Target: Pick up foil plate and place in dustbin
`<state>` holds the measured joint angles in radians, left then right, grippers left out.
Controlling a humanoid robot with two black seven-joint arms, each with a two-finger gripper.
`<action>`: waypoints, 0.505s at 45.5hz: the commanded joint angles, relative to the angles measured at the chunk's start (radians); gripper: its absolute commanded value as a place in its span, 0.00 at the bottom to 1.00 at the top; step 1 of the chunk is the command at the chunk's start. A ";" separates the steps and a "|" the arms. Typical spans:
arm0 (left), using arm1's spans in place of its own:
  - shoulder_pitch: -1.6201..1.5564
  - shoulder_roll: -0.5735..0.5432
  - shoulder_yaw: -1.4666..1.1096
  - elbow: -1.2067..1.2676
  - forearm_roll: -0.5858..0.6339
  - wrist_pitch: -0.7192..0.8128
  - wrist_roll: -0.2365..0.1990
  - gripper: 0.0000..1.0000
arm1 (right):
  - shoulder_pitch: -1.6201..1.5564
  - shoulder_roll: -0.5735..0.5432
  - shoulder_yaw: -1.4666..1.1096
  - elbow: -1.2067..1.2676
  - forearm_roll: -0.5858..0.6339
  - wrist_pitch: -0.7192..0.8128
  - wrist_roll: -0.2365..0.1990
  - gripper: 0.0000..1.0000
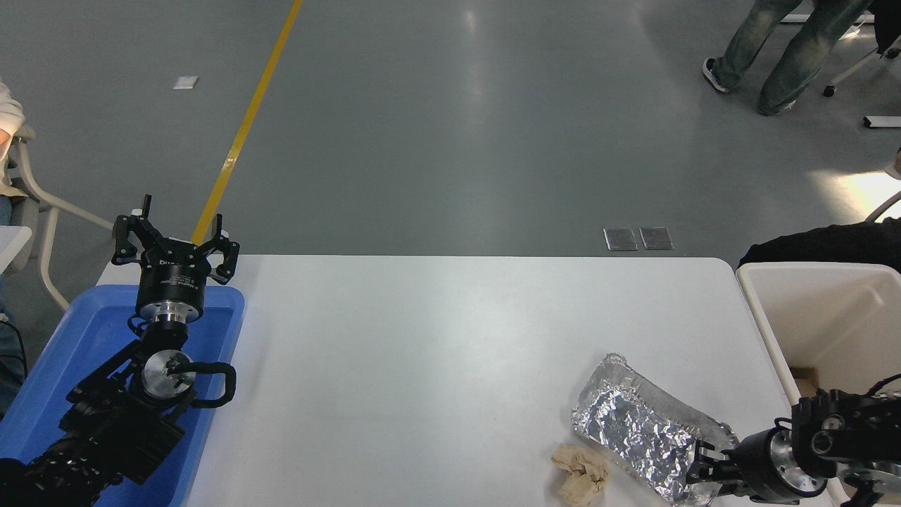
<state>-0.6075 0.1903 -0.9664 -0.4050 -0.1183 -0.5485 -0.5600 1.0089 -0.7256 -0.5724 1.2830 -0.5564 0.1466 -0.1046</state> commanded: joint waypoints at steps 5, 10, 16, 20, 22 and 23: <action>0.000 0.000 0.000 0.000 0.002 -0.001 0.000 0.99 | 0.034 -0.055 -0.011 0.009 -0.008 0.005 -0.003 0.00; 0.000 0.000 0.000 0.000 0.002 -0.001 0.000 0.99 | 0.108 -0.123 -0.035 0.061 -0.008 0.010 -0.006 0.00; 0.000 0.000 0.000 0.000 0.002 -0.001 0.000 0.99 | 0.353 -0.187 -0.210 0.165 -0.008 0.034 -0.006 0.00; 0.000 0.000 0.000 0.000 0.003 -0.002 0.002 0.99 | 0.564 -0.215 -0.372 0.249 -0.007 0.038 -0.006 0.00; 0.000 0.000 0.000 0.000 0.003 -0.002 0.002 0.99 | 0.705 -0.215 -0.479 0.291 -0.002 0.041 -0.006 0.00; 0.000 0.000 0.000 0.000 0.003 -0.002 0.002 0.99 | 0.767 -0.215 -0.522 0.305 0.000 0.048 -0.004 0.00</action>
<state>-0.6073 0.1901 -0.9663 -0.4050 -0.1160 -0.5491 -0.5599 1.3106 -0.8743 -0.7611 1.4224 -0.5628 0.1710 -0.1094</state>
